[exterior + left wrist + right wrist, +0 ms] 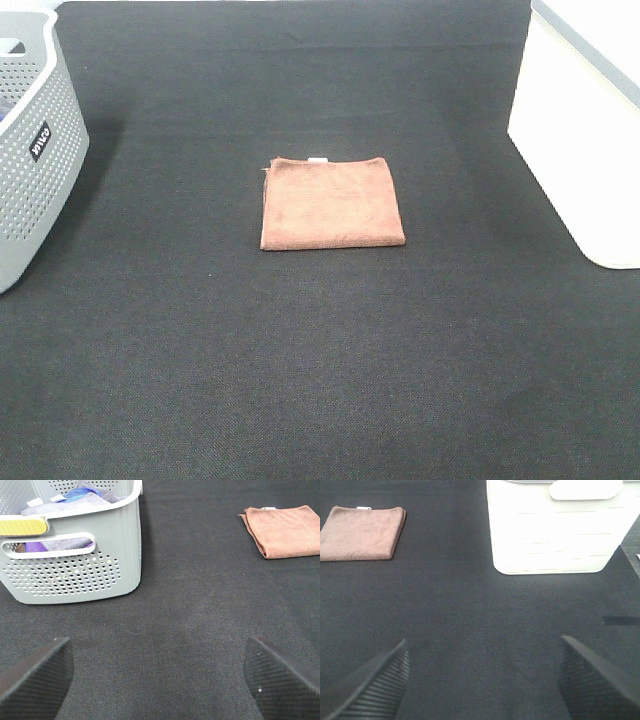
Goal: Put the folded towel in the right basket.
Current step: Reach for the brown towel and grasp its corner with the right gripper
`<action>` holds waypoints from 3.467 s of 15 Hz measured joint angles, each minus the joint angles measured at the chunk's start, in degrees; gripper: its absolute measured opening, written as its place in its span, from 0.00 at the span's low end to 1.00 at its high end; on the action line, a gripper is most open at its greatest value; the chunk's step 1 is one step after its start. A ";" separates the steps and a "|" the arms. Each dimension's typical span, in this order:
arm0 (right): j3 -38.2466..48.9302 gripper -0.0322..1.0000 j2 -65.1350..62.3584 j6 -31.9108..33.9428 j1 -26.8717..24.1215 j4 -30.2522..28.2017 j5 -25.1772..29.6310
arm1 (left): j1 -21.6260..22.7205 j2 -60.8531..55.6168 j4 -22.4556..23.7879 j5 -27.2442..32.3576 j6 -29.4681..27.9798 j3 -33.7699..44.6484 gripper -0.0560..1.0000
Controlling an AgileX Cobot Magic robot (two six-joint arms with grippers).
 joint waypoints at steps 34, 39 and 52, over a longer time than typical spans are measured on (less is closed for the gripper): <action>0.00 0.76 0.00 0.23 0.00 0.00 0.00 | 0.00 0.00 0.00 0.00 0.00 0.00 0.88; -2.52 0.75 10.83 0.86 0.00 1.26 -10.54 | 0.00 0.00 0.00 0.00 0.00 0.00 0.88; -42.74 0.75 72.65 -6.65 0.00 16.90 -10.43 | 0.00 0.00 0.00 0.00 0.00 0.00 0.88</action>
